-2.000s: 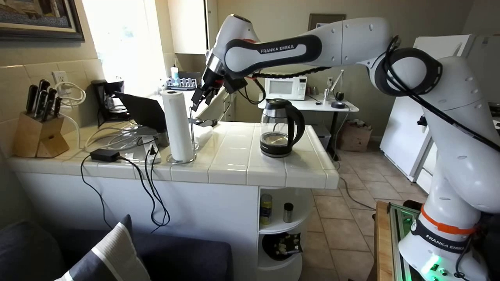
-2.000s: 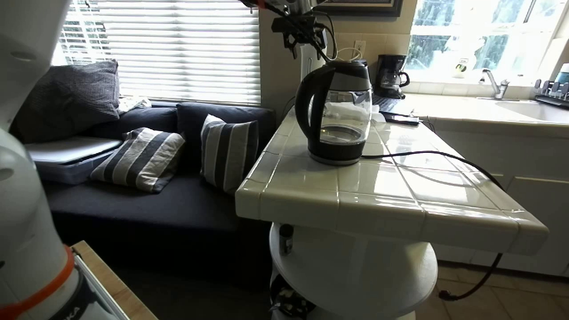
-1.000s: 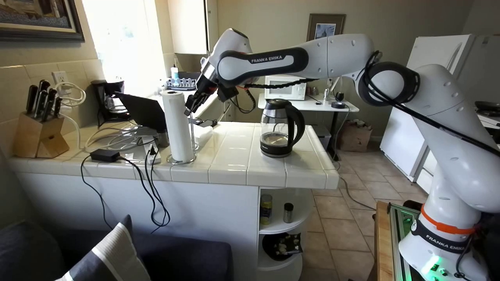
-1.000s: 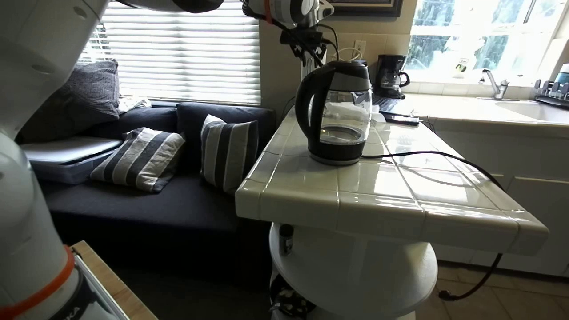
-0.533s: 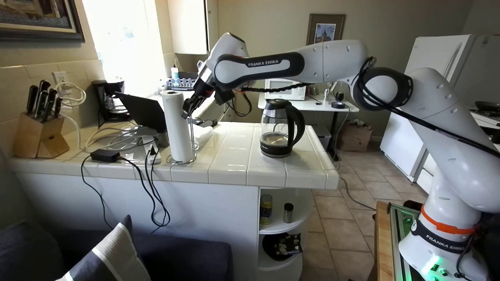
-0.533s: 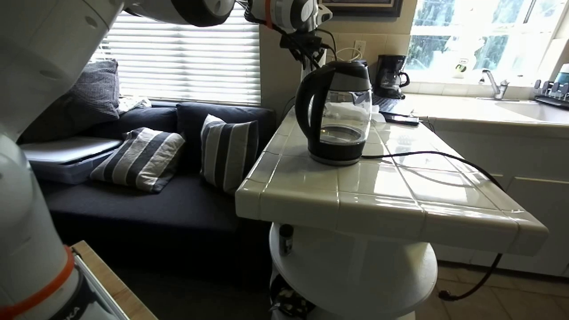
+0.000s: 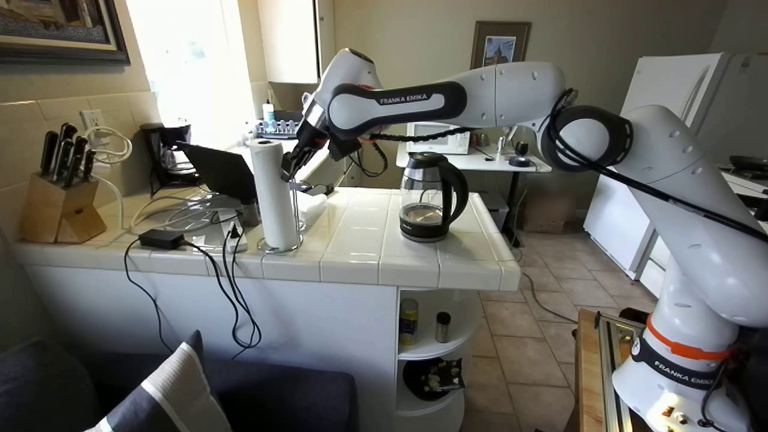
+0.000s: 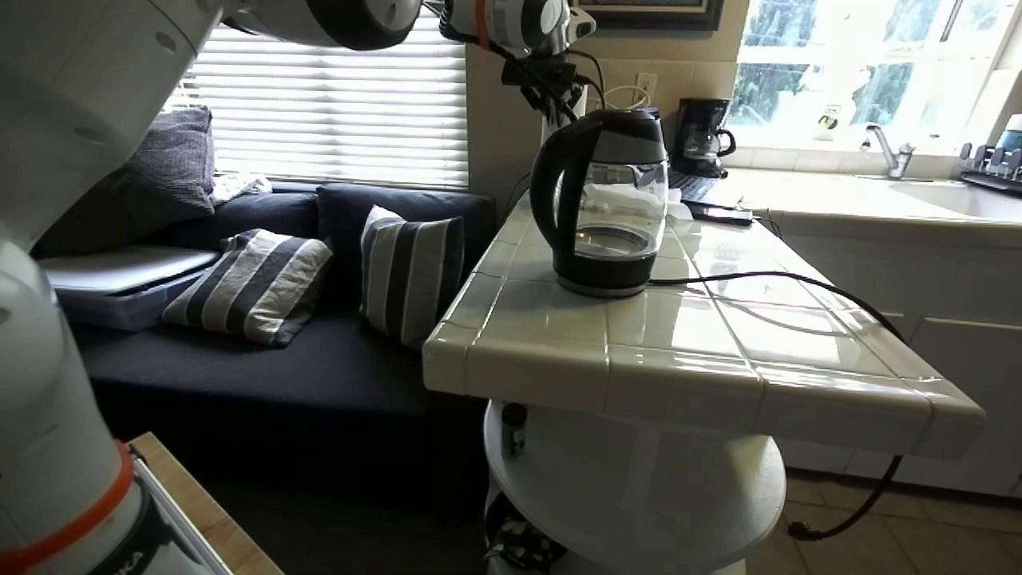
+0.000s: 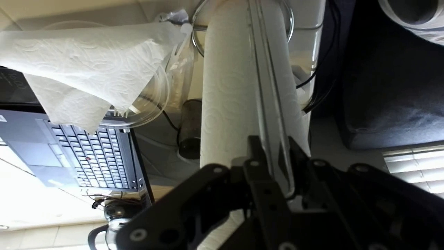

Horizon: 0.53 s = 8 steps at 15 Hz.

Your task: Move the paper towel to the right

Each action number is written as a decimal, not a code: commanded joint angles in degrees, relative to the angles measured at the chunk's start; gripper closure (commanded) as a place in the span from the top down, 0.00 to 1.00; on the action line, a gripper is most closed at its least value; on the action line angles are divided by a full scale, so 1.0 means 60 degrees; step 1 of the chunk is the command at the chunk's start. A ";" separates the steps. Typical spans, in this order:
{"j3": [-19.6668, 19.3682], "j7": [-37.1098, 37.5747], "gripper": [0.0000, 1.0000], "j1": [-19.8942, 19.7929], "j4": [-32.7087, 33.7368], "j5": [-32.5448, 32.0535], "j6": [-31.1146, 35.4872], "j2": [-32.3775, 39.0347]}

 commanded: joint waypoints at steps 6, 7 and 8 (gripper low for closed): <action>-0.0658 0.1483 0.05 0.0691 0.0662 -0.1240 -0.2487 -0.0313; -0.0681 0.1521 0.05 0.0730 0.0673 -0.1323 -0.2748 -0.0371; -0.0665 0.1524 0.05 0.0730 0.0662 -0.1350 -0.2982 -0.0436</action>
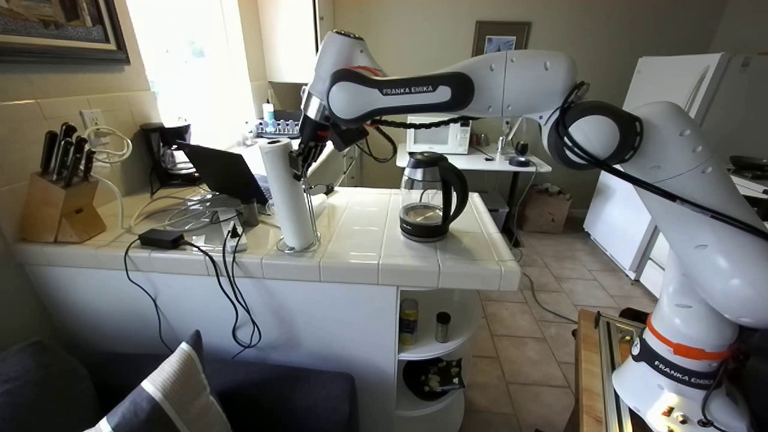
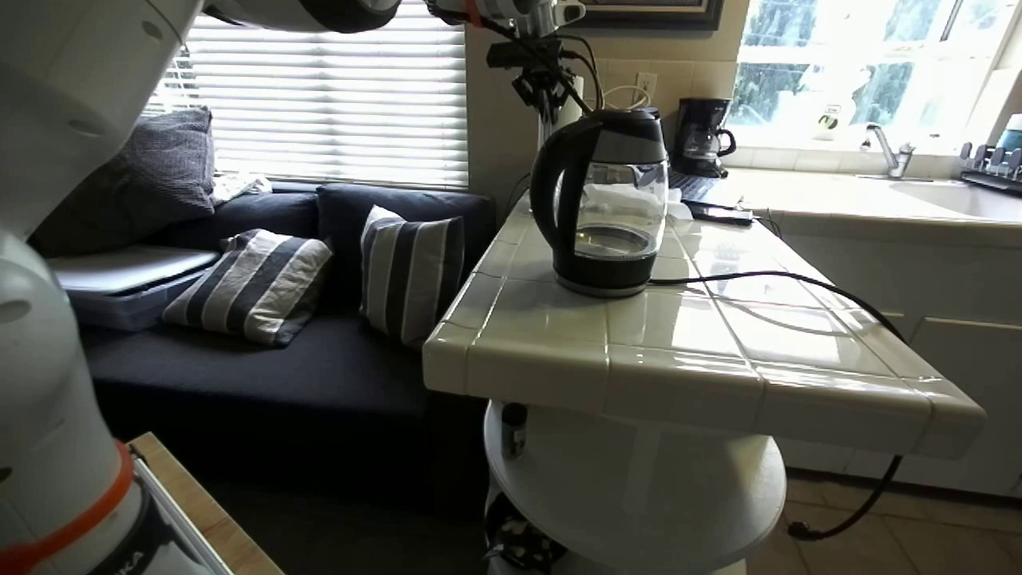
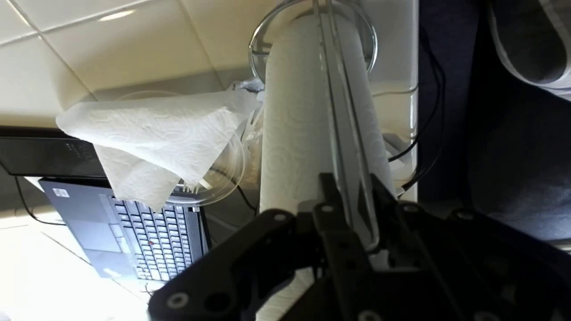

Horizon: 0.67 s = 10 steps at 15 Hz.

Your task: Move the paper towel to the right

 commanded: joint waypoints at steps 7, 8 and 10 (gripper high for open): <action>-0.0202 0.0452 0.05 -0.0127 -0.0851 -0.0097 -0.0685 -0.0957; -0.0232 0.0539 0.05 -0.0176 -0.1037 -0.0080 -0.0597 -0.1068; -0.0245 0.0694 0.05 -0.0301 -0.1580 0.0017 -0.0475 -0.1404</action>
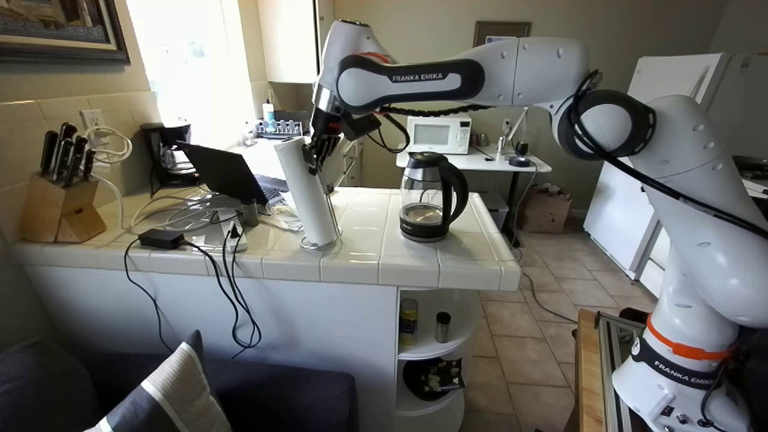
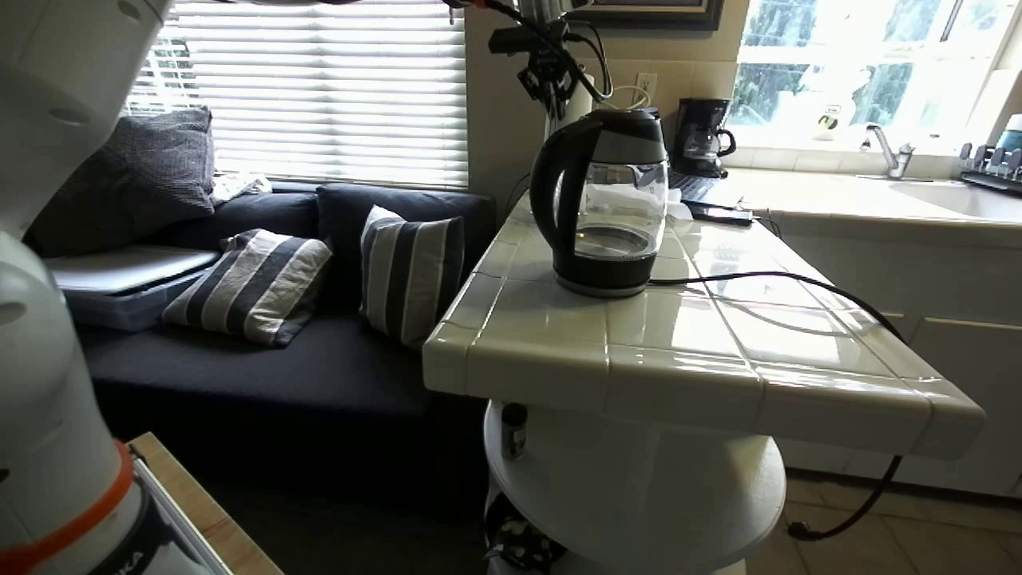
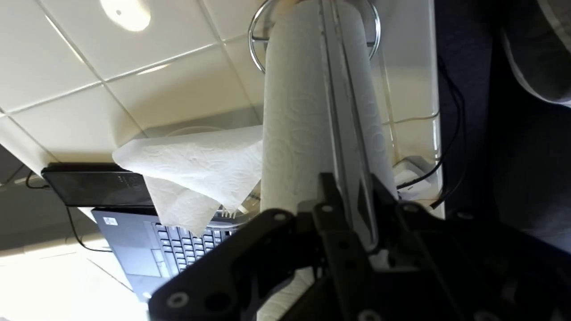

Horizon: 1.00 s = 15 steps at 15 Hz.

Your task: Move the paper towel to the right

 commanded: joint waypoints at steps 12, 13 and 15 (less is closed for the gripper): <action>-0.0552 0.3324 0.05 0.0187 -0.5488 0.0327 0.2613 -0.3057; -0.0654 0.3776 0.05 0.0346 -0.5782 0.0143 0.2835 -0.3205; -0.0929 0.4890 0.05 0.0708 -0.6309 -0.0486 0.3186 -0.3521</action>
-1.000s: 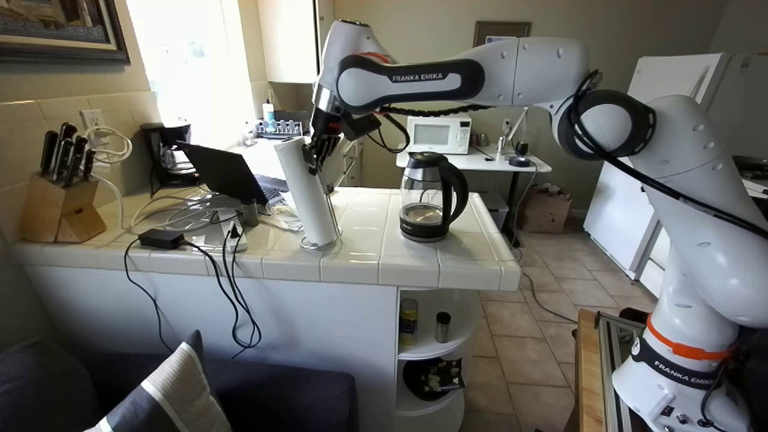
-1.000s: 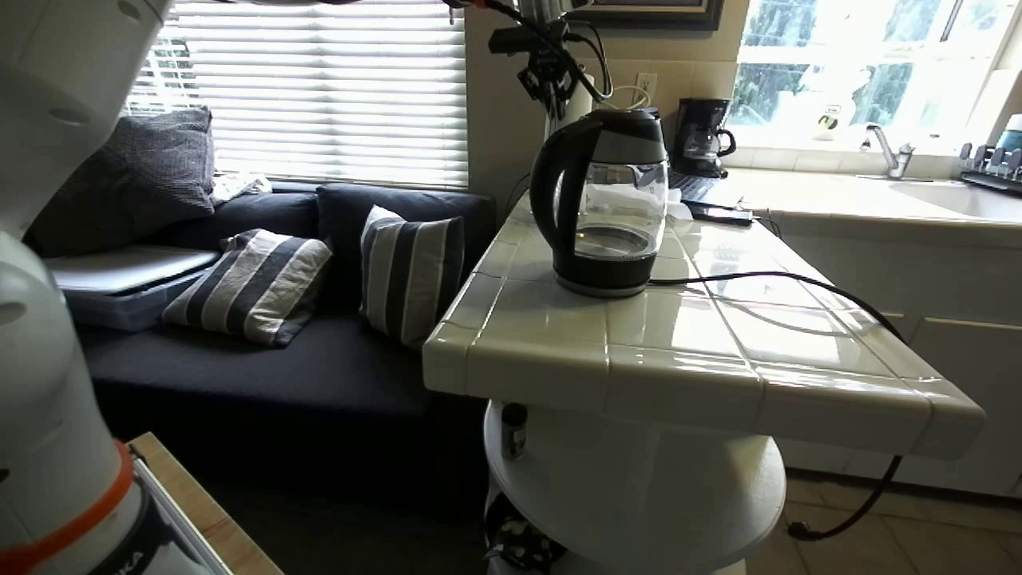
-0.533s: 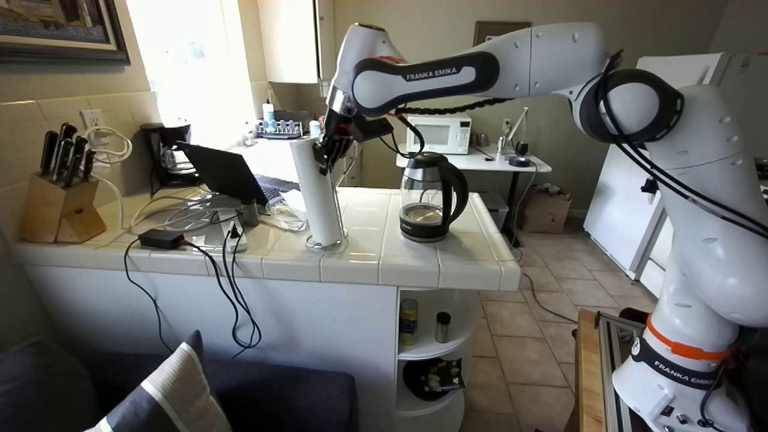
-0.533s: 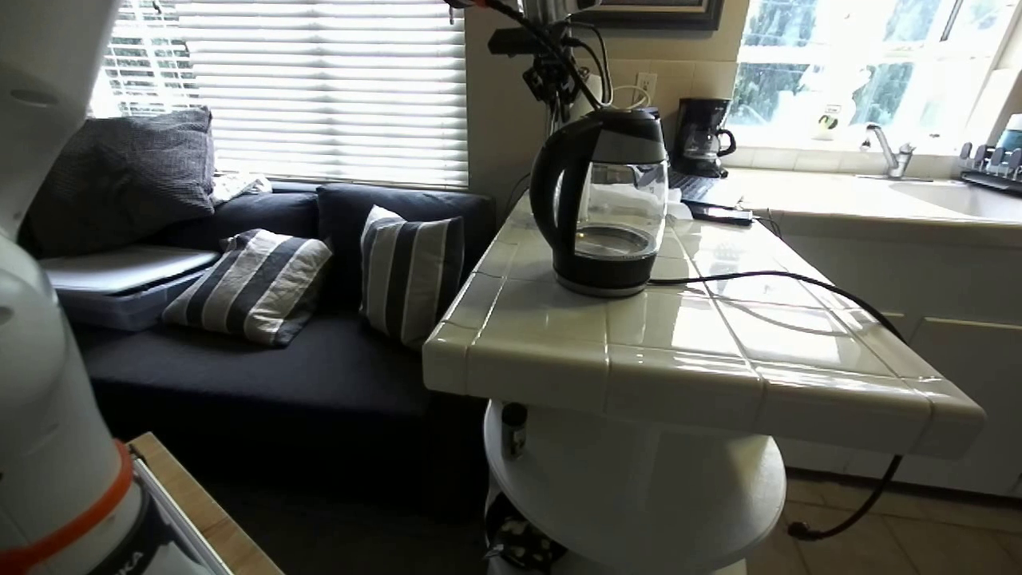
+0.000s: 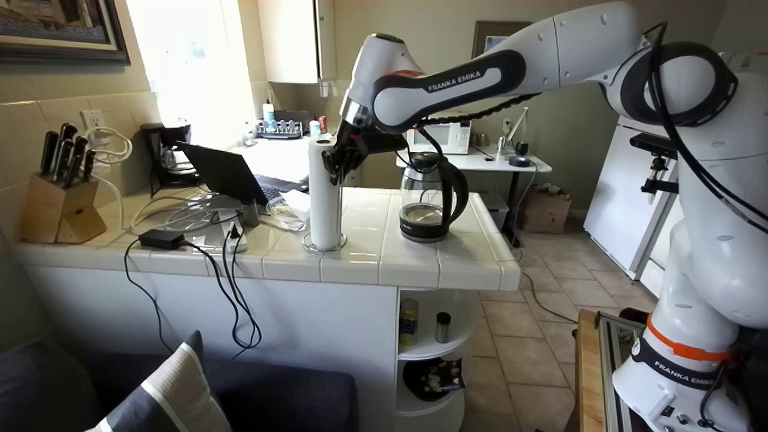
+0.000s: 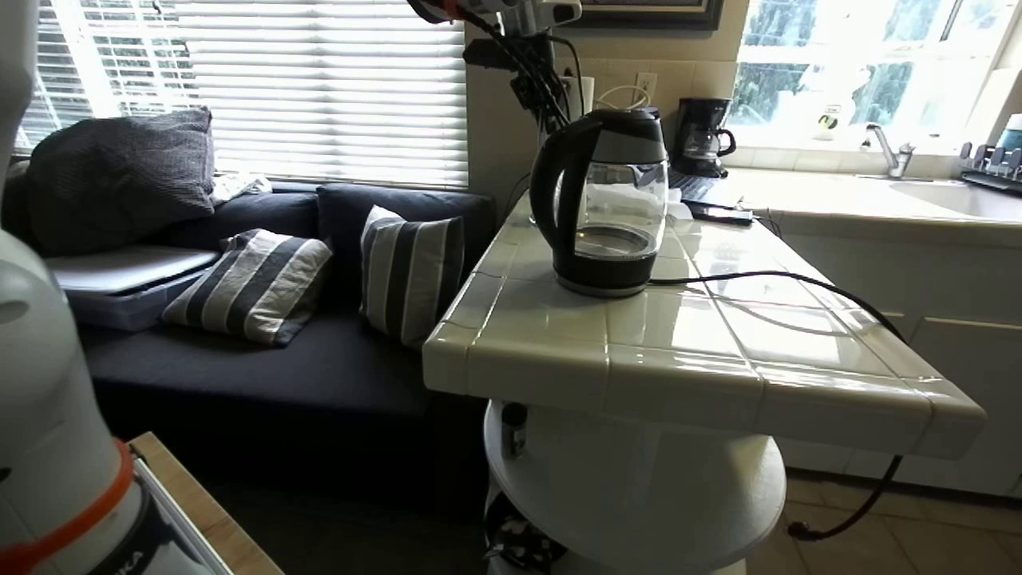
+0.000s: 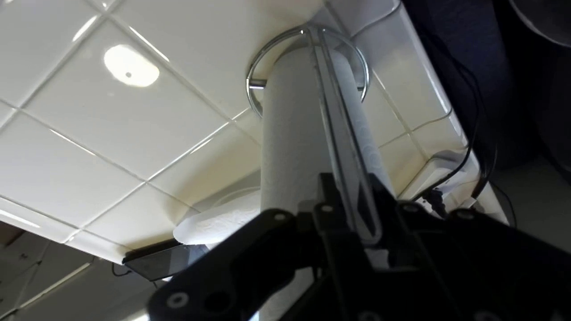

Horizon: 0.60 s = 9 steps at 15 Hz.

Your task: Move the paper towel to the right

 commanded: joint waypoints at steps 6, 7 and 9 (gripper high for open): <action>-0.0779 0.4671 0.05 0.1149 -0.2213 -0.2546 0.0407 -0.1483; -0.0727 0.5049 0.05 0.1151 -0.2289 -0.2736 0.0274 -0.1593; -0.0642 0.5706 0.05 0.1109 -0.2429 -0.3032 0.0029 -0.1777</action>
